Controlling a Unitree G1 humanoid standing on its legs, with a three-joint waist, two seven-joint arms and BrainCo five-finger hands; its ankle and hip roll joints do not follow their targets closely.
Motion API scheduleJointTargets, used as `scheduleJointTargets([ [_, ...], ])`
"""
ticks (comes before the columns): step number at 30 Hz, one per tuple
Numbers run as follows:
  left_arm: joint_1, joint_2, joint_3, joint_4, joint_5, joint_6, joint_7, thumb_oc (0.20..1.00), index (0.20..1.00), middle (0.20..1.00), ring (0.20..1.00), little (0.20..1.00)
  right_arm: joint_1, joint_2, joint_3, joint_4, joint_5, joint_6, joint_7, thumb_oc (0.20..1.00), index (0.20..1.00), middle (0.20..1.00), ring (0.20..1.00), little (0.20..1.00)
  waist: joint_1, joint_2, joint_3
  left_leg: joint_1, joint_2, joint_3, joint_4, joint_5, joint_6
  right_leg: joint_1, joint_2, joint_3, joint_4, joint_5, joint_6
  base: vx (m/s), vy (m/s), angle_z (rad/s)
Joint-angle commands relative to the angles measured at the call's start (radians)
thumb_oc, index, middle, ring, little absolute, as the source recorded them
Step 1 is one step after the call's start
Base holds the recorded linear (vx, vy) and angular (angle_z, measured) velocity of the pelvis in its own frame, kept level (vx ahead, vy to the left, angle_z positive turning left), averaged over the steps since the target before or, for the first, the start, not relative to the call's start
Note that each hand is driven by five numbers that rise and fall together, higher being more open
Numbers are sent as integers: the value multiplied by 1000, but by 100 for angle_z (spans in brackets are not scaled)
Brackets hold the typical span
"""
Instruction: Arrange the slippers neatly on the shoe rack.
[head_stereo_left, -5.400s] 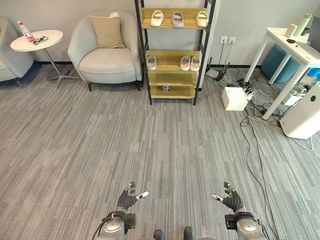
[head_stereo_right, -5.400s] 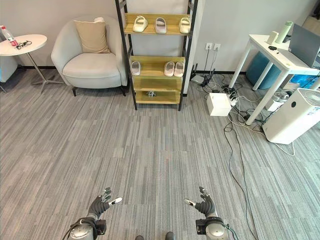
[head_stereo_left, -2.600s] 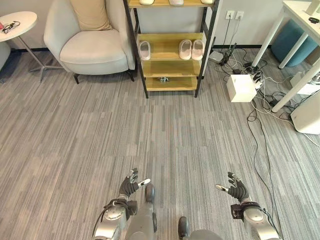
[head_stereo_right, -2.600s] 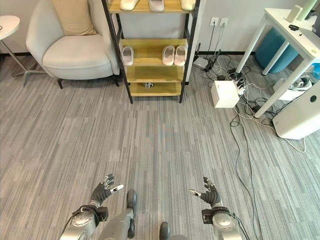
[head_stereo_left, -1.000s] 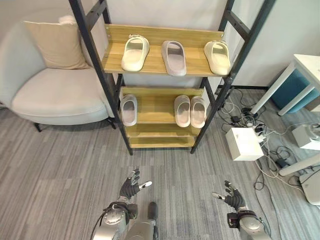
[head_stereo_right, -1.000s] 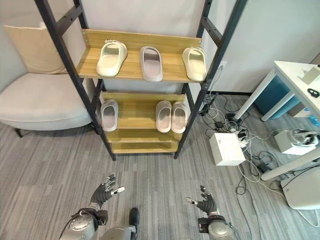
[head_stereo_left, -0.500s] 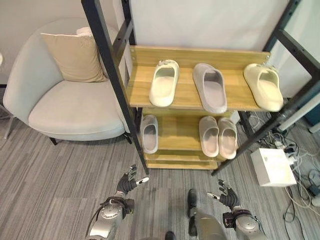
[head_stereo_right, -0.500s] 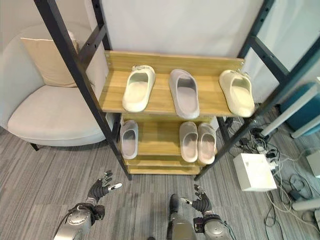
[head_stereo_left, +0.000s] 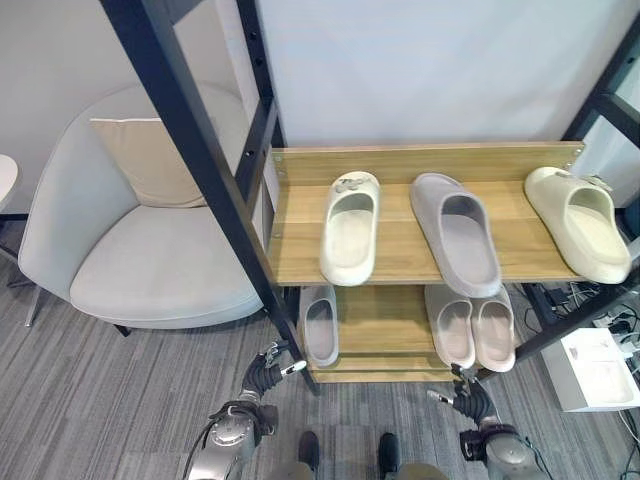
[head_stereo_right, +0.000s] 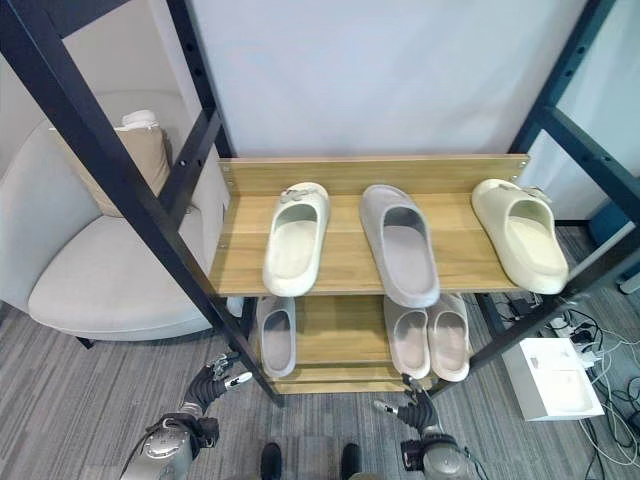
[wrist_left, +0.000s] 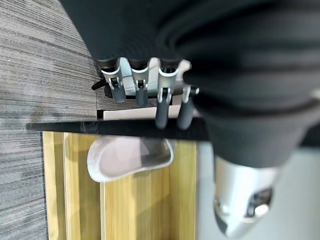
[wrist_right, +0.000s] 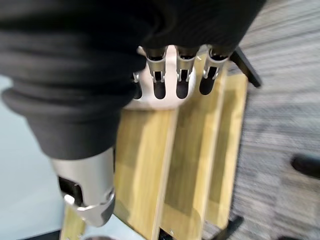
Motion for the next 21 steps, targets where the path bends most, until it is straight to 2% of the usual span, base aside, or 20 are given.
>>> scheduleJointTargets([
  [1, -38, 29, -33, -32, 14, -46, -4, 1000, 1000, 1000, 1000, 1000, -51, 4, -25, -29, 0, -28, -4, 1000, 1000, 1000, 1000, 1000, 9, -16, -7, 51, 8, 12, 5, -117, -12, -41, -36, 13, 59, -109, 84, -169, 87, -6],
  [3, -55, 48, -33, -27, 20, -44, -4, 1000, 1000, 1000, 1000, 1000, -74, 19, -13, -27, -13, -24, -6, 1000, 1000, 1000, 1000, 1000, 28, -3, 14, 41, 21, 54, 6, -110, -7, -105, -66, -47, 164, -112, 105, -236, -14, -65],
  [4, -68, 64, -31, -22, 23, -43, -4, 1000, 1000, 1000, 1000, 1000, -79, 26, -12, -28, -15, -27, -4, 1000, 1000, 1000, 1000, 1000, 24, 5, 20, 25, 35, 46, 11, -100, -9, -105, -82, -10, 215, -135, 116, -159, -128, -80],
  [7, -70, 65, -27, -5, 14, -45, -1, 1000, 1000, 1000, 1000, 1000, -77, 28, -11, -26, -10, -26, 1, 1000, 1000, 1000, 1000, 1000, 32, 8, 11, 14, 48, 45, 18, -95, -15, -79, -125, 39, 244, -128, 115, -79, -187, -8],
  [8, -70, 67, -26, -1, 9, -45, 1, 1000, 1000, 1000, 1000, 1000, -77, 29, -12, -27, -7, -25, 1, 1000, 1000, 1000, 1000, 1000, 37, 5, 3, 4, 55, 39, 20, -89, -22, -63, -142, 62, 239, -114, 119, -83, -505, 2],
  [9, -66, 66, -26, -5, -6, -46, 9, 1000, 1000, 1000, 1000, 1000, -75, 31, -9, -33, -5, -22, 1, 1000, 1000, 1000, 1000, 1000, 51, -11, -18, -16, 76, 35, 35, -77, -44, -10, -155, 95, 165, -122, 132, -66, -536, 2],
  [10, -64, 66, -25, -5, -8, -44, 12, 1000, 1000, 1000, 1000, 1000, -73, 32, -6, -34, -6, -22, 0, 1000, 1000, 1000, 1000, 1000, 56, -16, -21, -17, 86, 37, 40, -73, -52, 2, -147, 85, 140, -136, 130, -100, -688, 19],
  [12, -65, 56, -23, -4, -34, -49, 18, 1000, 1000, 1000, 1000, 1000, -71, 17, 12, -50, 0, -30, 5, 1000, 1000, 1000, 1000, 1000, 52, -13, -12, -30, 150, 21, 53, -26, -88, 15, -86, 97, 107, -178, 102, -110, -539, 2],
  [15, -79, 43, -37, 0, -38, -48, 23, 1000, 1000, 1000, 1000, 1000, -74, -8, 20, -55, 0, -36, -5, 1000, 1000, 1000, 1000, 1000, 45, 3, 2, -54, 192, -3, 45, 36, -111, 35, -32, 75, 76, -207, 65, -115, -303, 18],
  [18, -93, 30, -45, 9, -33, -49, 25, 1000, 1000, 1000, 1000, 1000, -75, -17, 9, -60, 4, -35, -16, 1000, 1000, 1000, 1000, 1000, 32, 5, 12, -85, 196, 20, 52, 59, -109, 48, -19, 48, 51, -207, 56, -156, -236, 4],
  [19, -96, 24, -49, 11, -33, -53, 23, 1000, 1000, 1000, 1000, 1000, -75, -24, -2, -56, 18, -41, -24, 1000, 1000, 1000, 1000, 1000, 27, 0, 17, -105, 169, 56, 88, 40, -94, 57, -17, 28, 30, -196, 49, -157, -210, 60],
  [21, -88, 20, -45, 12, -37, -54, 17, 1000, 1000, 1000, 1000, 1000, -81, -32, -5, -50, 18, -42, -19, 1000, 1000, 1000, 1000, 1000, 27, 1, 17, -108, 126, 50, 117, 10, -80, 59, -15, 24, 25, -190, 44, -88, -156, 40],
])
